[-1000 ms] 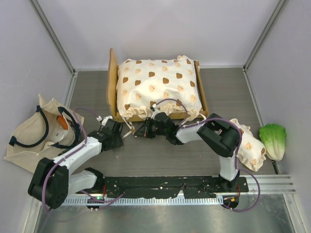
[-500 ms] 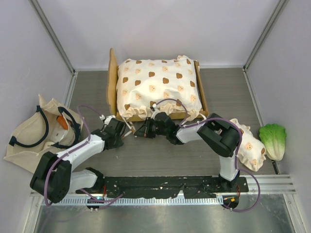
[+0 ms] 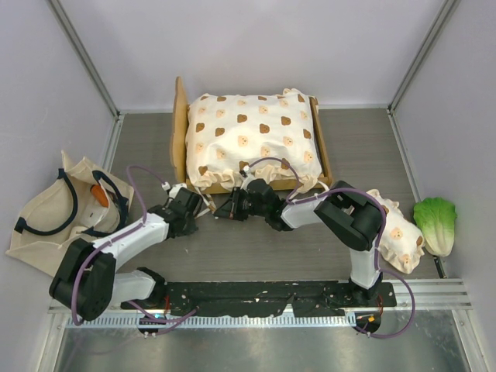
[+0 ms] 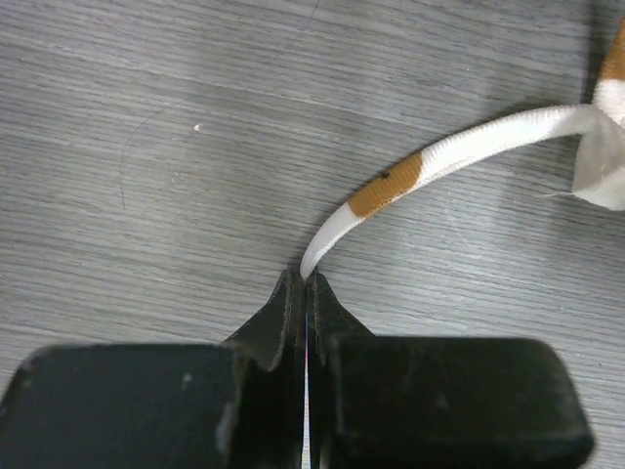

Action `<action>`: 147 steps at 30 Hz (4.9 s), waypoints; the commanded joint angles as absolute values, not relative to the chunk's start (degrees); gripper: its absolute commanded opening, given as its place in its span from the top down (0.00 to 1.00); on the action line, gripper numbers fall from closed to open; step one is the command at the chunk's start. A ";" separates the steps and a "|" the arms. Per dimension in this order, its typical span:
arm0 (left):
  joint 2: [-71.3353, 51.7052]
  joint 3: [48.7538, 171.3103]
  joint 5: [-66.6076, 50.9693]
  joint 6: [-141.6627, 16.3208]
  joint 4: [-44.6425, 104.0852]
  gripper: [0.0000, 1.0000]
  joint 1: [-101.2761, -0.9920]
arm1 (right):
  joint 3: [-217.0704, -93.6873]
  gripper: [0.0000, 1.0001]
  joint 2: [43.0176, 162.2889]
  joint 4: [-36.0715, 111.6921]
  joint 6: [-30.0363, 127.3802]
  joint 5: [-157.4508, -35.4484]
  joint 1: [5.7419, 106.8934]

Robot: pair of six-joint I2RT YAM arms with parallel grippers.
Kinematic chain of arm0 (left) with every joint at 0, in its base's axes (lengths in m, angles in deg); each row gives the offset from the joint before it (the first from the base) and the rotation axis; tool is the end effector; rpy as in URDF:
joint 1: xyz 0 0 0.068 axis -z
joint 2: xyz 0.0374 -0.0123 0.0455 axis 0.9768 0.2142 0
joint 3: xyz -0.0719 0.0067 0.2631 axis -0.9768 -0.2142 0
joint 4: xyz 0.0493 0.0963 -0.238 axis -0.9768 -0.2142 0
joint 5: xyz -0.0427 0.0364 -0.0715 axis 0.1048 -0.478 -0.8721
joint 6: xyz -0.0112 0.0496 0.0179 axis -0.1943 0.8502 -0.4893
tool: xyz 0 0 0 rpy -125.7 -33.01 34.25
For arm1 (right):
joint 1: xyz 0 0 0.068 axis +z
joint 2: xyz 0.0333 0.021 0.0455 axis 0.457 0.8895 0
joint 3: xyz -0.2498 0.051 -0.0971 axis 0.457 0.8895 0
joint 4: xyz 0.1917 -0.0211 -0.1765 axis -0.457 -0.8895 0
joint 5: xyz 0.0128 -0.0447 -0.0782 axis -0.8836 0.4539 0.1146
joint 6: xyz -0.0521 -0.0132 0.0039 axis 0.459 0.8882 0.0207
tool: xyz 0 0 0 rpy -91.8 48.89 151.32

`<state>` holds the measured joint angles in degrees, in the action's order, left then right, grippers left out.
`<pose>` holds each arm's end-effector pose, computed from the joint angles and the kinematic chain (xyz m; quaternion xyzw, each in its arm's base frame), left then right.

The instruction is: Set up the pet bed

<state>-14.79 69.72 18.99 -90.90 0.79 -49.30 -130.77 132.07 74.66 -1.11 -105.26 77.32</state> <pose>0.1861 -0.0876 0.1584 -0.1306 0.9560 0.0127 0.2623 0.2410 0.3042 0.1377 -0.0320 0.8295 0.5083 0.2292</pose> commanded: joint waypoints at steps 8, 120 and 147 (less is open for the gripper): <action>-28.44 71.60 20.84 -92.14 0.38 1.00 -54.49 | -132.39 0.99 120.99 62.76 8.11 -97.26 77.20; -1.02 117.49 -3.60 -71.22 -1.03 1.00 -95.83 | -131.25 0.99 114.47 38.76 15.85 -65.44 83.88; -20.79 117.05 -18.73 -73.85 -10.09 0.00 -87.93 | -133.24 0.48 95.84 38.77 21.65 -68.76 81.88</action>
<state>-16.56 114.68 -17.23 -73.13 -8.48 -92.31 -128.91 98.30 42.55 19.67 -74.50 84.60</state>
